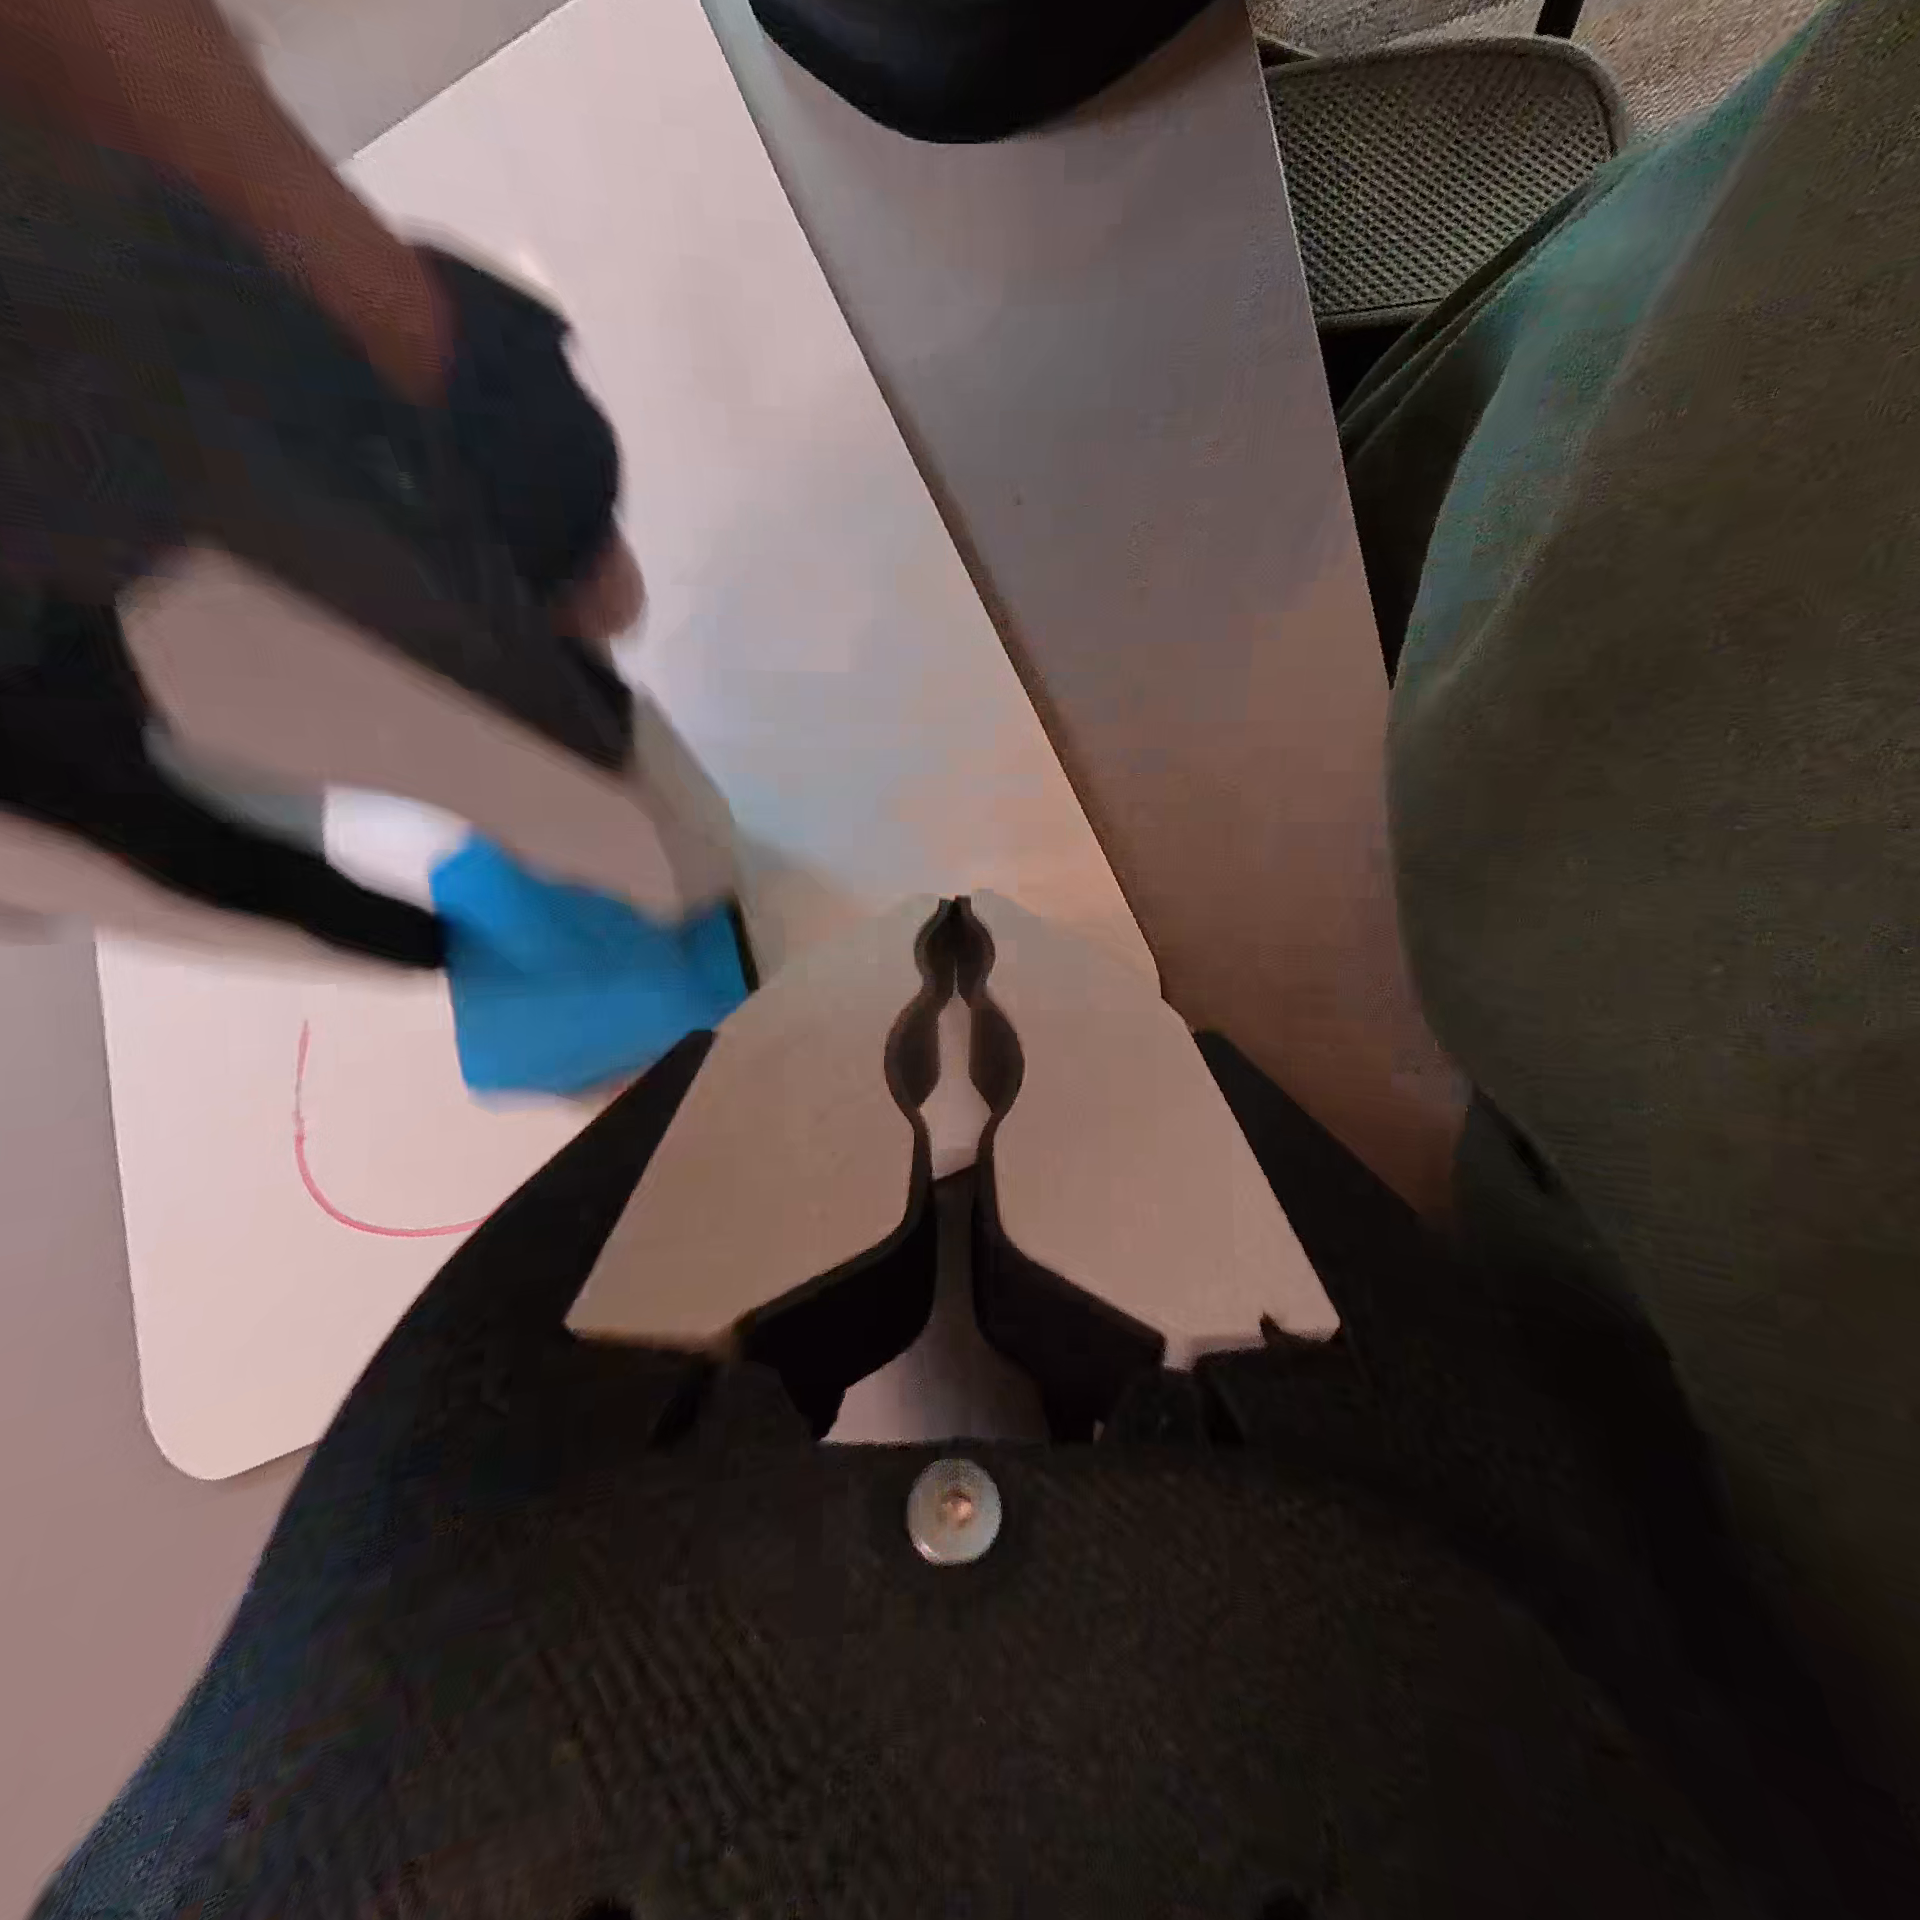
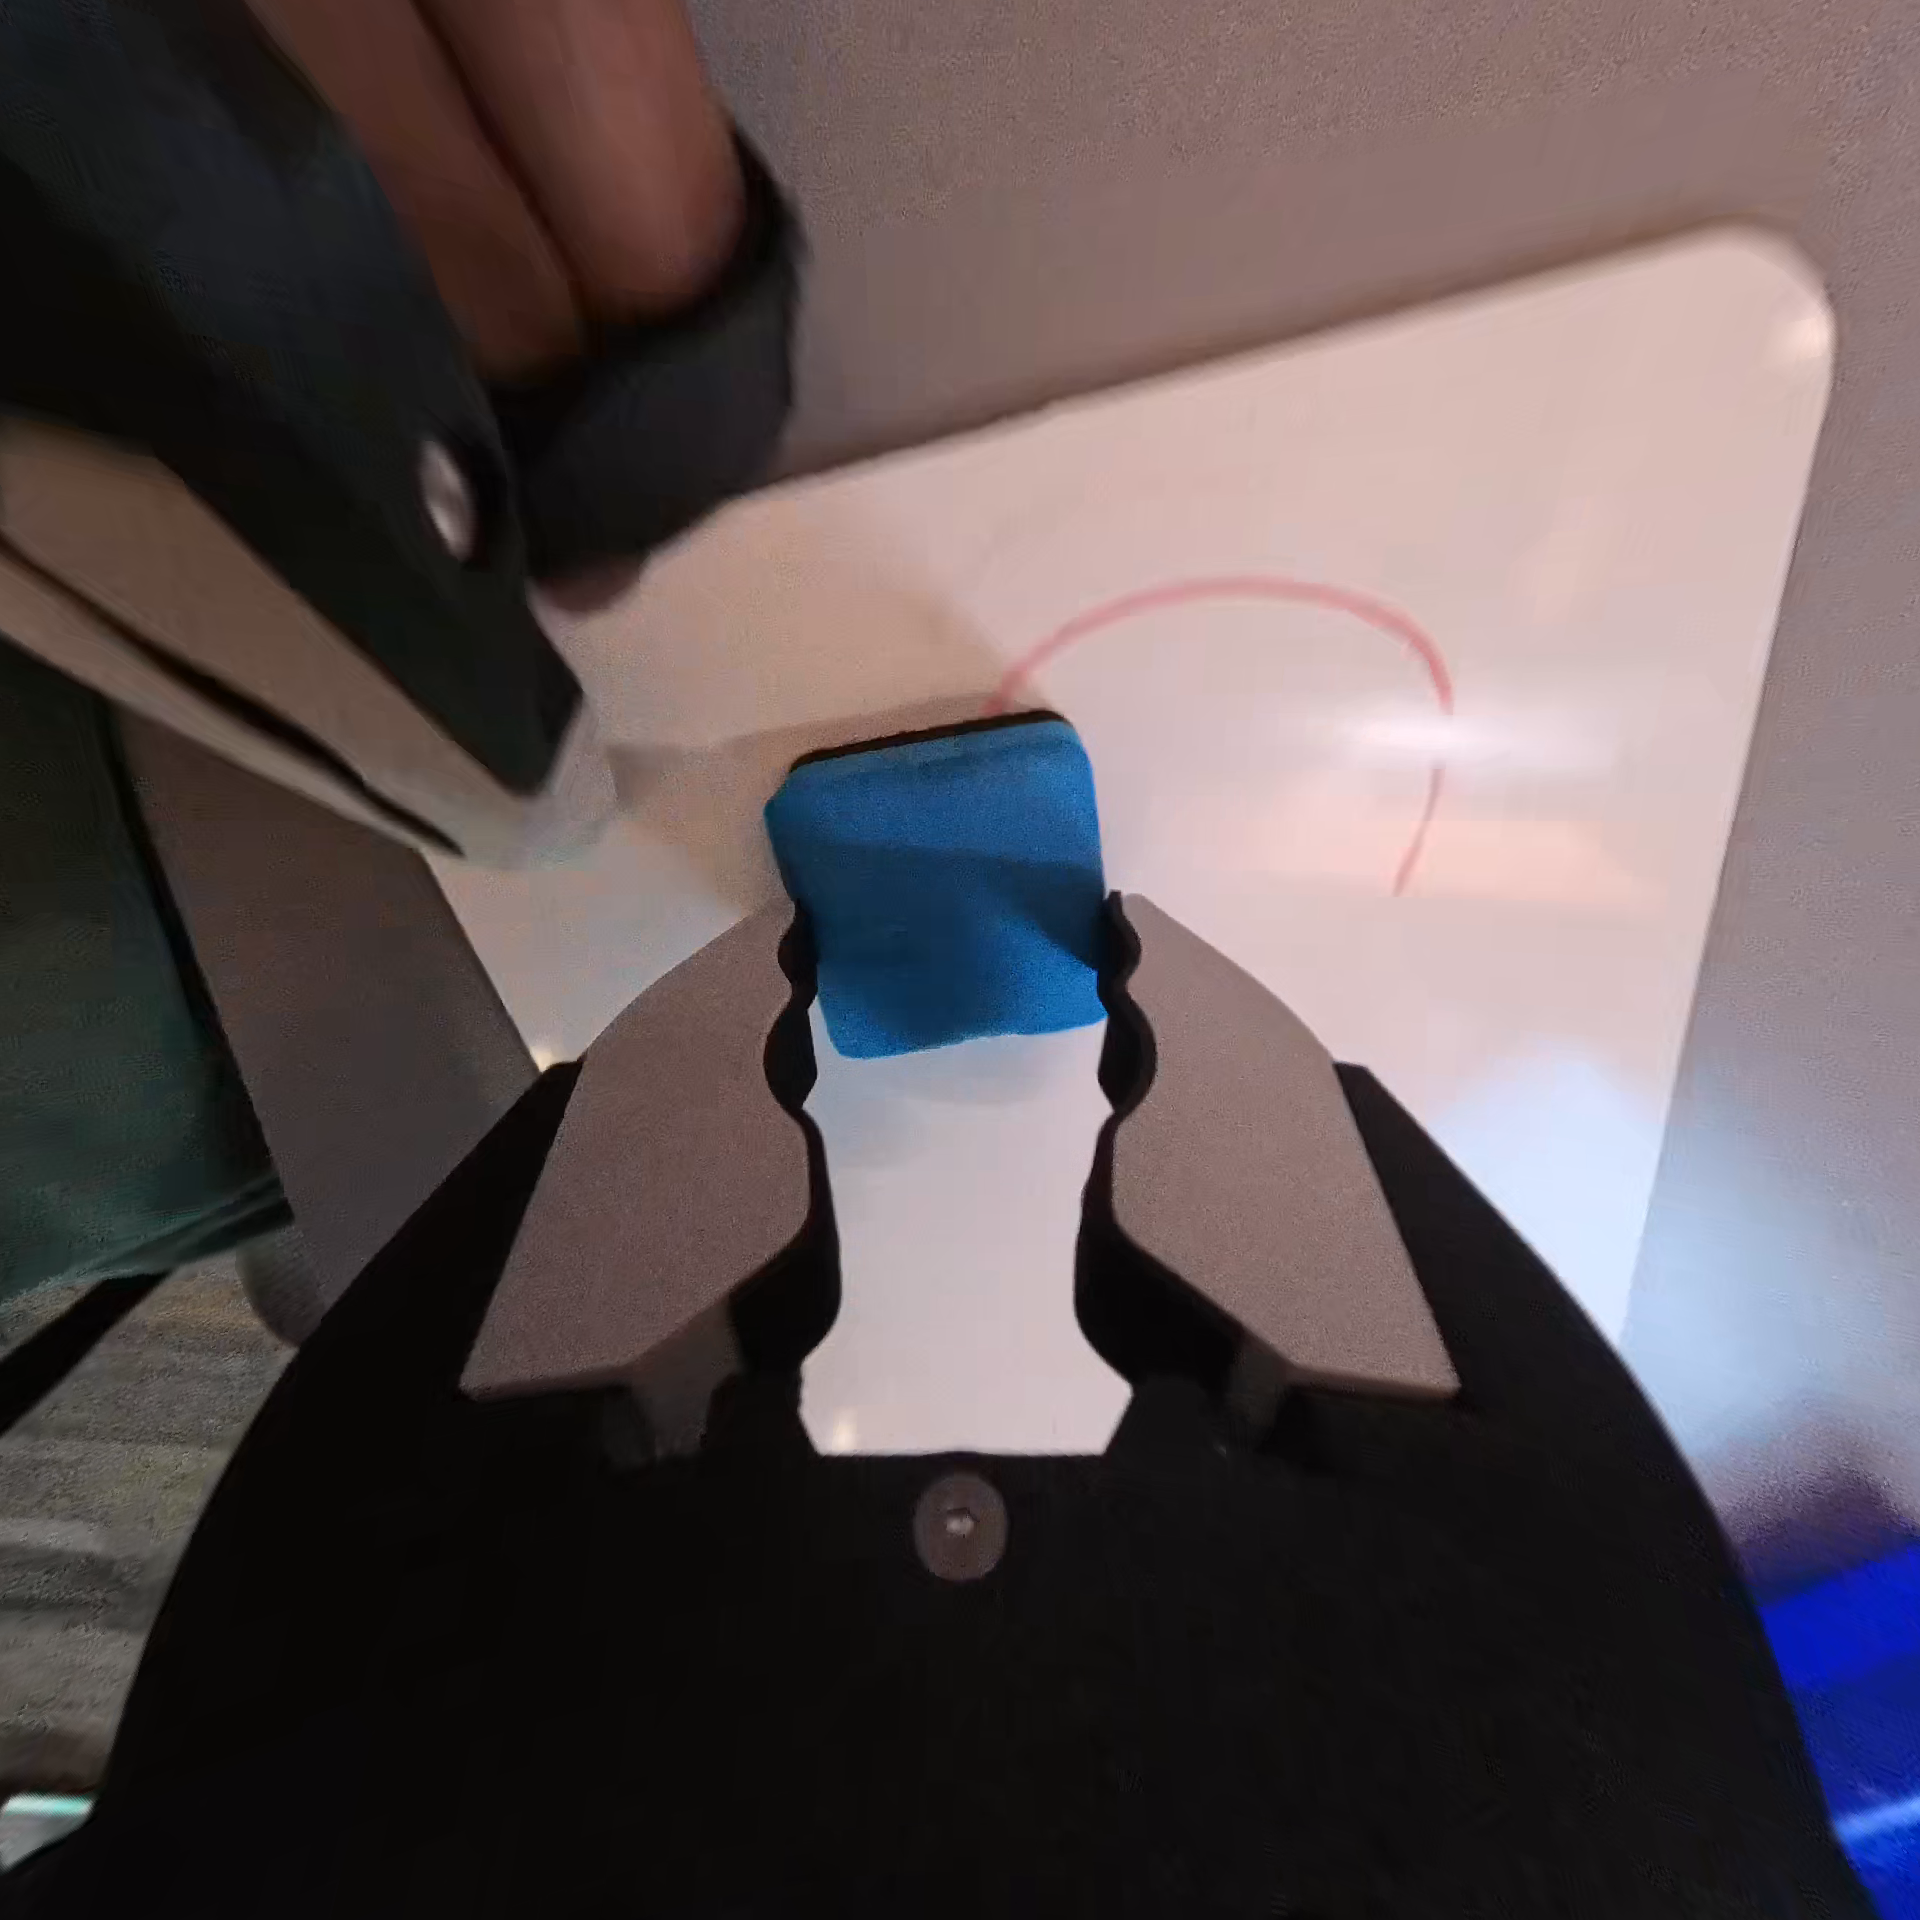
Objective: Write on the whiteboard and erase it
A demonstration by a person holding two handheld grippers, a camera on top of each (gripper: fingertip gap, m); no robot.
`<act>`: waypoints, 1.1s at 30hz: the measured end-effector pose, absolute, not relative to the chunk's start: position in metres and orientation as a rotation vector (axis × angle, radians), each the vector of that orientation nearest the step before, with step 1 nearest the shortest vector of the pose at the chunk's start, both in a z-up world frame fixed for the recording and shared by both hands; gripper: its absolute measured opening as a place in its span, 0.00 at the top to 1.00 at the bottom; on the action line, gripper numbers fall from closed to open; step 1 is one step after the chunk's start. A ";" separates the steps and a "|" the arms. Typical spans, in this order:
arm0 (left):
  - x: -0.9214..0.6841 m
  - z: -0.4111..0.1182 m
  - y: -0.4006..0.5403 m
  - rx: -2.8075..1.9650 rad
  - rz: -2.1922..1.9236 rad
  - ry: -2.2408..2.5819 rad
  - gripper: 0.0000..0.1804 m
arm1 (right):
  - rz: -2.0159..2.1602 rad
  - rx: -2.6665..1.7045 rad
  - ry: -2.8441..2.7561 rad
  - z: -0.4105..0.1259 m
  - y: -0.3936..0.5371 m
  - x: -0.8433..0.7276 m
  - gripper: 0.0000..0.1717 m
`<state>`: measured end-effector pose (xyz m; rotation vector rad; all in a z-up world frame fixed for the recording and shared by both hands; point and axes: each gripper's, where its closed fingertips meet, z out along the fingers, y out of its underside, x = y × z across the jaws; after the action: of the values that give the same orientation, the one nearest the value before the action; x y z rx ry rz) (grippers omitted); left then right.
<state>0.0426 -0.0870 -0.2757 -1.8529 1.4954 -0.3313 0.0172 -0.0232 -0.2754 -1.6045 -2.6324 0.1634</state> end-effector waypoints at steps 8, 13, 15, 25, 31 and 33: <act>0.042 -0.276 -0.086 -1.855 -0.330 1.484 1.00 | 0.112 -1.938 -2.410 -0.275 0.052 0.003 0.69; 0.042 -0.276 -0.086 -1.857 -0.327 1.480 1.00 | 0.138 -1.633 -2.629 -0.275 -0.016 -0.032 0.69; 0.042 -0.276 -0.086 -1.852 -0.308 1.478 1.00 | 0.093 -1.818 -2.458 -0.275 0.037 -0.047 0.69; 0.042 -0.276 -0.086 -1.843 -0.302 1.481 1.00 | 0.046 -1.774 -2.541 -0.275 0.036 -0.060 0.69; 0.042 -0.275 -0.086 -1.849 -0.322 1.481 1.00 | -0.006 -1.697 -2.711 -0.275 0.014 -0.016 0.69; 0.043 -0.275 -0.087 -1.850 -0.320 1.482 1.00 | 0.059 -1.534 -2.765 -0.276 -0.019 -0.039 0.69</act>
<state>0.0433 -0.0869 -0.2753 -1.8495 1.4821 -0.3205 -0.0390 -0.0192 -0.2756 -1.5345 -2.7645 0.0585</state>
